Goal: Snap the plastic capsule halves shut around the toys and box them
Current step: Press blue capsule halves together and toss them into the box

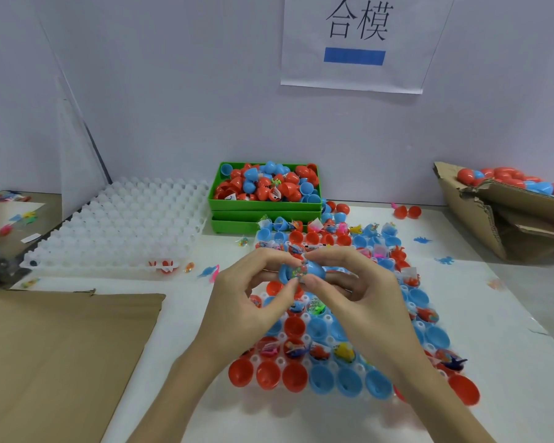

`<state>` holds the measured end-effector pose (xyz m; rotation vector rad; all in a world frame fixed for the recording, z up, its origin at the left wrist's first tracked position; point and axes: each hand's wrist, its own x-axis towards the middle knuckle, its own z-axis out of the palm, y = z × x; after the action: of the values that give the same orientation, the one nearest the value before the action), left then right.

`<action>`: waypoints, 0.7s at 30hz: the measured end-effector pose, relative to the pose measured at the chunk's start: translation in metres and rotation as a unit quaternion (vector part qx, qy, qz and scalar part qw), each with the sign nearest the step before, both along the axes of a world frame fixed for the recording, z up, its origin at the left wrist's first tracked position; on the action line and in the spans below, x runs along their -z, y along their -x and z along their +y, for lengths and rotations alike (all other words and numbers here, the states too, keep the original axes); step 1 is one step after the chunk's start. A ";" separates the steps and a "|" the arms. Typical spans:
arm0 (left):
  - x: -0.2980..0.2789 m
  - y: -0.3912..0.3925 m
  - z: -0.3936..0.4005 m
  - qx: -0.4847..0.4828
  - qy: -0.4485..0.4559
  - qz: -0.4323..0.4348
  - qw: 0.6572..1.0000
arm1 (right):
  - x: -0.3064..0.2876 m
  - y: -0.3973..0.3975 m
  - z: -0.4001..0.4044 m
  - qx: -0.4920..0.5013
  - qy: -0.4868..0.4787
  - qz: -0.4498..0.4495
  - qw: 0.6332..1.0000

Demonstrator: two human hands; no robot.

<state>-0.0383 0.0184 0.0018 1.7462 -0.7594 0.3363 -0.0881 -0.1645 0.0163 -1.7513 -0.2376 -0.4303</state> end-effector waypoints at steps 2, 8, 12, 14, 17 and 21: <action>0.000 0.002 -0.002 0.004 0.004 0.006 1.000 | 0.000 0.000 0.000 0.002 0.010 -0.002 1.000; 0.001 0.004 -0.005 0.013 0.017 0.016 1.000 | 0.000 0.000 0.001 0.036 0.062 -0.028 0.997; -0.004 0.005 -0.003 0.015 0.045 0.034 0.998 | -0.005 0.001 0.000 -0.007 -0.029 0.003 1.000; -0.005 0.005 -0.002 0.016 0.044 0.025 0.999 | -0.007 0.002 -0.001 -0.031 -0.056 0.016 0.998; -0.006 0.004 0.001 0.002 0.016 0.007 1.000 | -0.007 0.003 -0.001 -0.047 -0.077 0.033 0.995; -0.007 0.003 0.001 0.008 0.010 0.012 1.000 | -0.005 0.002 -0.002 -0.049 -0.102 0.060 0.992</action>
<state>-0.0418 0.0195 0.0089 1.7218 -0.7489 0.3106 -0.0902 -0.1660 0.0215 -1.5522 -0.1859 -0.2662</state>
